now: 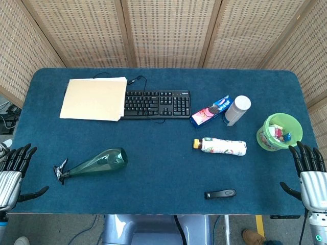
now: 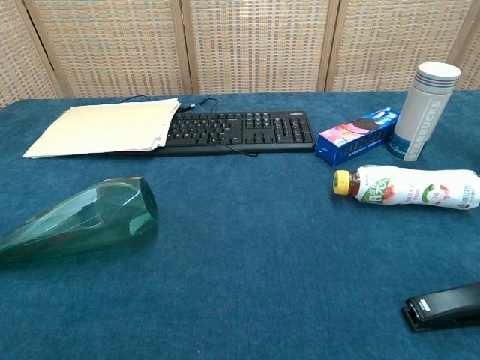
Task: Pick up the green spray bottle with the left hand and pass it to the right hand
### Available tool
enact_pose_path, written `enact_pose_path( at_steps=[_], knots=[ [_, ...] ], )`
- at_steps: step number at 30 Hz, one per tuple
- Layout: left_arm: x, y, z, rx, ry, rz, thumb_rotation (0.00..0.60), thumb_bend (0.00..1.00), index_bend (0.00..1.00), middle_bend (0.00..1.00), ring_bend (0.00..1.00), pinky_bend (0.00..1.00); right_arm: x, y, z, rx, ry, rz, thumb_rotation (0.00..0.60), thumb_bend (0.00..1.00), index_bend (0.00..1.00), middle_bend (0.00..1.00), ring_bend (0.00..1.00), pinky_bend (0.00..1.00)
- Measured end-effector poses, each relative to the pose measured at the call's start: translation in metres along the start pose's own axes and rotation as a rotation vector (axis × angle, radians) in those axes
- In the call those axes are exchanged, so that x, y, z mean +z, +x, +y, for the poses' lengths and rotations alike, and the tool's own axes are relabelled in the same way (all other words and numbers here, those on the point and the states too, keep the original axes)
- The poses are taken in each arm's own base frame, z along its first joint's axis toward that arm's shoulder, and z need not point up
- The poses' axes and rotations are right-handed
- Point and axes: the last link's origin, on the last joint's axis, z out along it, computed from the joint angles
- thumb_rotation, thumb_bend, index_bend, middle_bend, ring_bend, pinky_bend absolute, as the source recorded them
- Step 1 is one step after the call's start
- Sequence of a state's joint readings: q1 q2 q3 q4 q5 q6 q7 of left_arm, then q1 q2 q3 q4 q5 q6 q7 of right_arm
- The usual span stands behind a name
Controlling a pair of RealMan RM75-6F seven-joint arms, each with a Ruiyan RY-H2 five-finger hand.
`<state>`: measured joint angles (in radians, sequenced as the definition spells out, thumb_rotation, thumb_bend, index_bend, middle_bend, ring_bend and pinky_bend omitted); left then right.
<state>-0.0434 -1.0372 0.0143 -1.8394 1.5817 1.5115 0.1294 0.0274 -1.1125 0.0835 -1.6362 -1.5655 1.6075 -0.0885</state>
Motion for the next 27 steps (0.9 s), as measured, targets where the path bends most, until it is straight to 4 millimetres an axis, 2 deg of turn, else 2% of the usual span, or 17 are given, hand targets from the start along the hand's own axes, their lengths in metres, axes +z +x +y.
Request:
enact_pose_path(
  at_steps=[7,11,22,27],
  knots=[
    [0.002,-0.002,0.0,0.003,0.004,-0.006,0.6,0.0,0.0,0.0,0.0,0.0,0.0,-0.001,0.0,0.001,0.0,-0.004,0.6,0.0,0.0,0.0,0.0,0.0],
    [0.007,-0.012,0.001,-0.002,0.001,-0.037,0.6,0.0,0.0,0.0,0.0,0.0,0.0,-0.001,0.0,0.003,-0.003,-0.004,0.6,0.0,0.0,0.0,0.0,0.0],
    [0.039,-0.078,0.016,-0.051,0.014,-0.138,0.6,0.0,0.0,0.0,0.0,0.02,0.002,-0.002,0.002,0.004,-0.017,-0.014,0.6,0.0,0.0,0.0,0.0,0.0],
    [0.049,-0.102,0.022,-0.055,0.031,-0.129,0.6,0.0,0.01,0.0,0.07,0.08,0.003,-0.003,0.002,0.011,-0.017,-0.019,0.6,0.0,0.0,0.0,0.0,0.0]
  ],
)
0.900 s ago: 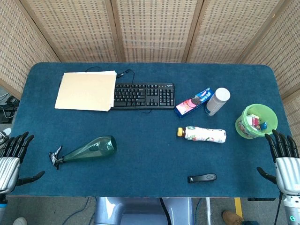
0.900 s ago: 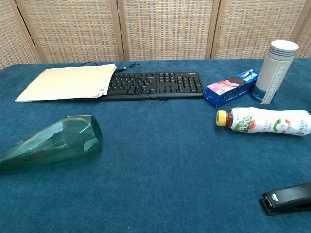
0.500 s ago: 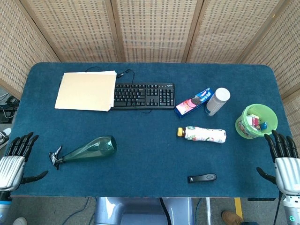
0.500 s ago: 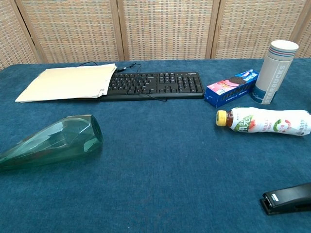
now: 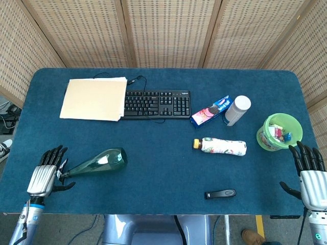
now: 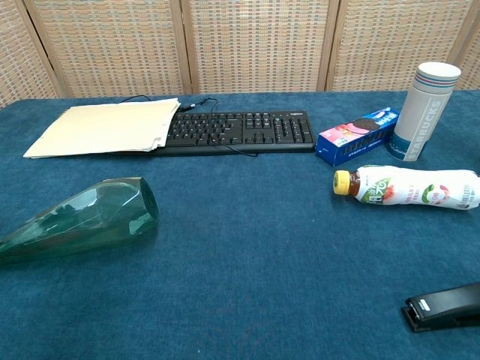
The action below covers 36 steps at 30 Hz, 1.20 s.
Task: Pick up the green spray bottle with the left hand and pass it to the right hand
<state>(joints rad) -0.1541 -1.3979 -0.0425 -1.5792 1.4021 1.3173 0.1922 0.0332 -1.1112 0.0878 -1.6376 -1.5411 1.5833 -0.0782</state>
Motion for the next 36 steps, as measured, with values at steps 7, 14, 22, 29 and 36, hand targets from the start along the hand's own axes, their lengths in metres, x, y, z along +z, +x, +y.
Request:
enact_pose_path(
  at_steps=[7,14,22,29,36],
  knots=[
    [0.022,-0.036,0.01,-0.005,0.015,-0.045,0.6,0.0,0.08,0.02,0.12,0.12,0.001,0.0,0.002,0.006,-0.007,-0.005,0.6,0.0,0.0,0.0,0.0,0.0],
    [0.036,-0.049,0.018,0.015,0.011,-0.033,0.6,0.0,0.27,0.2,0.29,0.25,0.002,0.0,0.004,0.008,-0.015,-0.004,0.6,0.0,0.0,0.0,0.0,0.0],
    [0.044,-0.056,0.02,0.028,0.017,-0.041,0.6,0.12,0.38,0.28,0.37,0.36,0.003,-0.002,0.005,0.008,-0.019,-0.012,0.6,0.0,0.0,0.0,0.0,0.0],
    [0.052,-0.061,0.026,0.012,0.006,-0.036,0.6,0.53,0.55,0.46,0.51,0.56,0.003,-0.003,0.005,0.012,-0.019,-0.016,0.6,0.0,0.0,0.0,0.0,0.0],
    [0.056,-0.052,0.031,-0.028,-0.026,0.026,0.6,0.62,0.68,0.56,0.57,0.61,0.004,-0.004,0.005,0.011,-0.02,-0.022,0.6,0.0,0.0,0.0,0.0,0.0]
  ],
)
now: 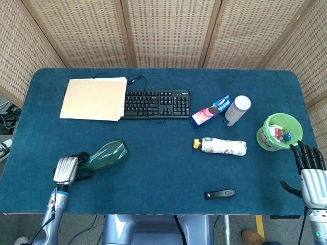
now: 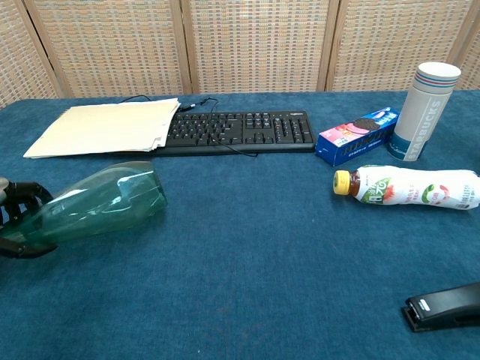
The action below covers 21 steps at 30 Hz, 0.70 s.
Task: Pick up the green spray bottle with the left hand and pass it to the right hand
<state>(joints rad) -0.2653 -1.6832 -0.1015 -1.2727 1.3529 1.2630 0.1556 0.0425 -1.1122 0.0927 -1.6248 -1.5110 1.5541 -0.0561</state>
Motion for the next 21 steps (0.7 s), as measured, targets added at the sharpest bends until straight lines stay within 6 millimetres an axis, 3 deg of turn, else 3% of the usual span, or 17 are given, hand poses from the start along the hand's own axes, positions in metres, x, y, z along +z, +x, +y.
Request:
enact_pose_path(
  at_steps=[9,15,21],
  knots=[
    [0.021,0.042,0.024,-0.061,-0.203,0.125,0.6,0.61,0.68,0.56,0.57,0.62,0.001,-0.003,0.001,-0.009,-0.01,-0.008,0.6,0.0,0.0,0.0,0.0,0.0],
    [0.04,0.064,0.06,-0.06,-0.321,0.136,0.6,0.61,0.68,0.56,0.57,0.62,0.006,-0.005,-0.001,-0.007,-0.01,-0.017,0.6,0.0,0.0,0.0,0.0,0.0],
    [0.063,0.077,0.108,-0.017,-0.423,0.112,0.6,0.61,0.69,0.56,0.57,0.62,0.021,0.0,-0.007,-0.008,0.016,-0.037,0.6,0.0,0.0,0.0,0.0,0.0]
  ],
)
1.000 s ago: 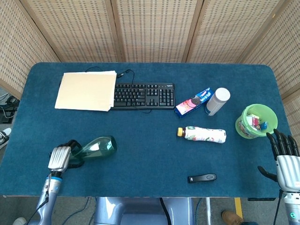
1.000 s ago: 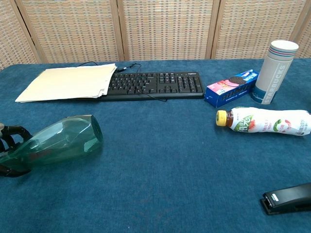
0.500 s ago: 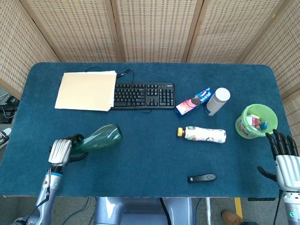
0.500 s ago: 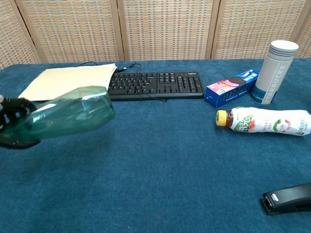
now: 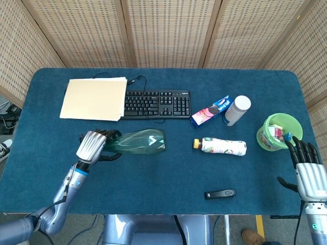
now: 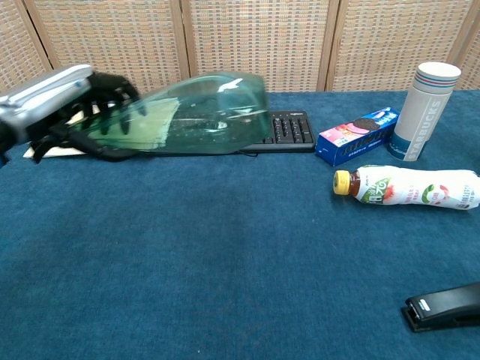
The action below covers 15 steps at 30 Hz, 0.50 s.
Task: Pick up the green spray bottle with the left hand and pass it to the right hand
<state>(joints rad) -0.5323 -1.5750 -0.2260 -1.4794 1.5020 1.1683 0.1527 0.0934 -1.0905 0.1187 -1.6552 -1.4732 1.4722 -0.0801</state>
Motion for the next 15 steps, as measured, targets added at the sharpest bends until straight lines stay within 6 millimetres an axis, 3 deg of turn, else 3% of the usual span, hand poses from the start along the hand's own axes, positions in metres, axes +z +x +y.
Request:
enact_pose_path(
  at_steps=[5,15],
  knots=[
    [0.039,-0.002,0.04,0.013,-0.076,-0.024,0.6,0.6,0.69,0.56,0.57,0.62,0.021,0.009,-0.015,0.033,0.052,-0.047,0.6,0.0,0.0,0.0,0.0,0.0],
    [0.084,-0.027,0.099,-0.109,-0.089,-0.083,0.6,0.58,0.69,0.57,0.57,0.62,0.053,0.017,-0.056,0.115,0.169,-0.127,0.6,0.0,0.0,0.0,0.0,0.0]
  ],
)
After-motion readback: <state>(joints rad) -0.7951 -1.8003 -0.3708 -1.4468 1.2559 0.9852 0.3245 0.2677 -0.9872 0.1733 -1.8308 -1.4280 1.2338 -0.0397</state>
